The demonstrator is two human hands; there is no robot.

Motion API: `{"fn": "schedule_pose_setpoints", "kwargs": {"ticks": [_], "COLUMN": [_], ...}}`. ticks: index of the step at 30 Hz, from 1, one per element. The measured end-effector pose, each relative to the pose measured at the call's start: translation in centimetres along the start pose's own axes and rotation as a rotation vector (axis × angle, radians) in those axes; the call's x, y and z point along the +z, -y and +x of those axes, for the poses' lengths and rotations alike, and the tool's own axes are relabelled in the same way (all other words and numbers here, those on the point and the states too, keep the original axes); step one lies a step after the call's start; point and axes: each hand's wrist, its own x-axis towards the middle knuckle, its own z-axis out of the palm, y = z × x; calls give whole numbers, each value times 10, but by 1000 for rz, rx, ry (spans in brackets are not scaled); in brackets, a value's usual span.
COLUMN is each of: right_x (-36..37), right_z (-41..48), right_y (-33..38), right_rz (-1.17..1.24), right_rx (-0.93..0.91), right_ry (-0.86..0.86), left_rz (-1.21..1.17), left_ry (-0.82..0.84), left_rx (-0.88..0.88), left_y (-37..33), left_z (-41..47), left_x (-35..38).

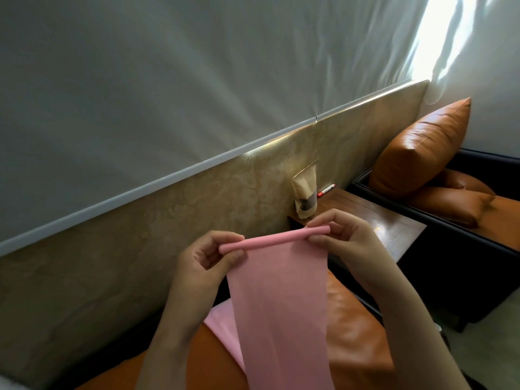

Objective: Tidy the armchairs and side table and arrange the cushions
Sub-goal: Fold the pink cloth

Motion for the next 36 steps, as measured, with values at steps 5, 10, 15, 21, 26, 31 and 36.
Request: {"fn": "schedule_pose_setpoints", "kwargs": {"ticks": [5,10,15,21,26,31,36], "right_x": [2,1,-3,-5,-4,-1,0], "right_z": [0,-1,-2,-2,-3,-3,-1], "right_y": [3,2,4,6,5,6,3], "right_rz": [-3,59,103,68,58,40,26], "right_rx": [16,17,-1,12,16,22,21], "right_ry": [11,7,31,-25,-39,-63,-47], "left_rz": [-71,-142,-227,-200,-146,-72,-27], "left_ry": [38,28,11,-53,-77,-82,-43], "left_rx": [-46,-58,-83,-76,-72,-50,-23], "left_y": [-1,-3,-3,-2,-1,-1,-2], "left_z": [-1,-1,-1,2,3,1,0], "left_x": [3,2,0,-3,-4,-6,-8]}}
